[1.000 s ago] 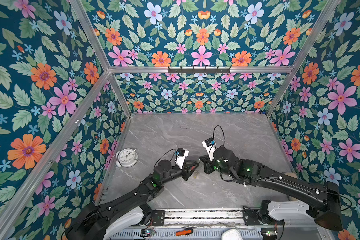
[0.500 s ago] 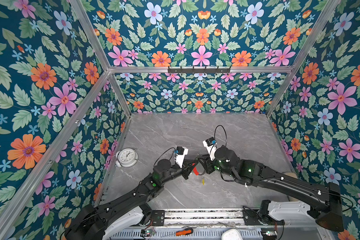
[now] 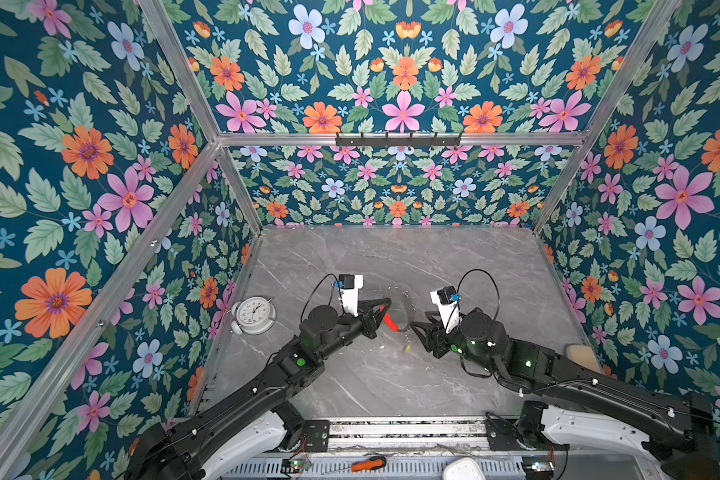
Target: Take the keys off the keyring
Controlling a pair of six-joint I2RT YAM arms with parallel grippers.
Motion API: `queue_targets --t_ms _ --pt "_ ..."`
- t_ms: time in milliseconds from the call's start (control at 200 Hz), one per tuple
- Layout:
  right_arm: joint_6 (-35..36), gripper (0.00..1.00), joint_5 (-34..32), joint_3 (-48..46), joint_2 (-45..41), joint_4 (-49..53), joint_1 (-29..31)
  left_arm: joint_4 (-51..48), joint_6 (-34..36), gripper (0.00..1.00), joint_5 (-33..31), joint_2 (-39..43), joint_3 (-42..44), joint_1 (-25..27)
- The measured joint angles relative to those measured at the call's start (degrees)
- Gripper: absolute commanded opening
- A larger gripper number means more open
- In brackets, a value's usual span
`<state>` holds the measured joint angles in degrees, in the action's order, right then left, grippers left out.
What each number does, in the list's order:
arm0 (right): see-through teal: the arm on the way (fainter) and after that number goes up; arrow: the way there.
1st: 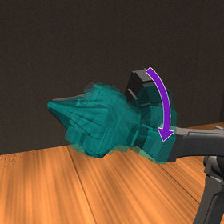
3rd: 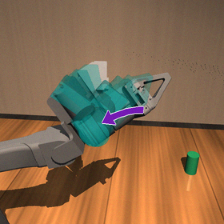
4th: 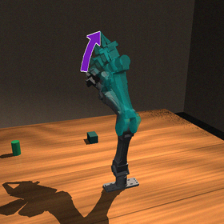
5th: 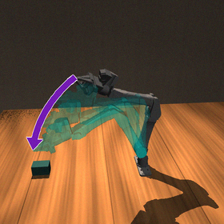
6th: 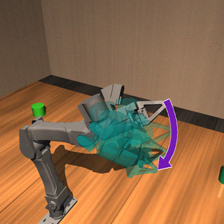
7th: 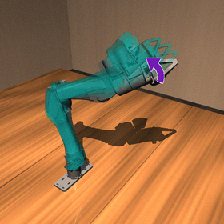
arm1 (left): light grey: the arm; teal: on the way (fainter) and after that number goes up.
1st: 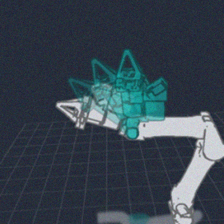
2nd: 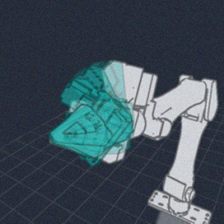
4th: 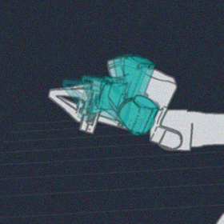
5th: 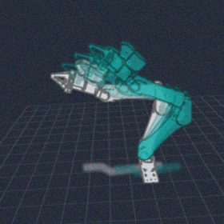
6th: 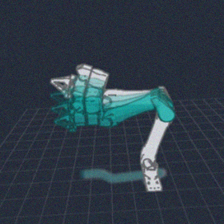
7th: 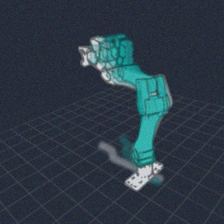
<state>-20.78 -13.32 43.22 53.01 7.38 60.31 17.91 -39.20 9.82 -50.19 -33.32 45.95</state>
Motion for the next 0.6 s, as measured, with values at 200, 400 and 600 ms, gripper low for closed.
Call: queue_targets --t_ms 200,400,600 --pt "2.75 0.59 2.12 -4.96 -4.15 -1.73 0.02 -4.44 -2.95 0.00 -2.40 1.11 -3.06 0.00" --pt "6.21 0.60 5.81 -5.84 -3.02 -3.65 0.07 -5.11 -4.74 0.00 -2.19 2.08 -4.44 0.00" --pt "8.98 0.58 7.67 -5.84 -1.09 -5.27 0.07 -4.46 -5.88 0.00 -0.31 2.45 -4.70 0.00"
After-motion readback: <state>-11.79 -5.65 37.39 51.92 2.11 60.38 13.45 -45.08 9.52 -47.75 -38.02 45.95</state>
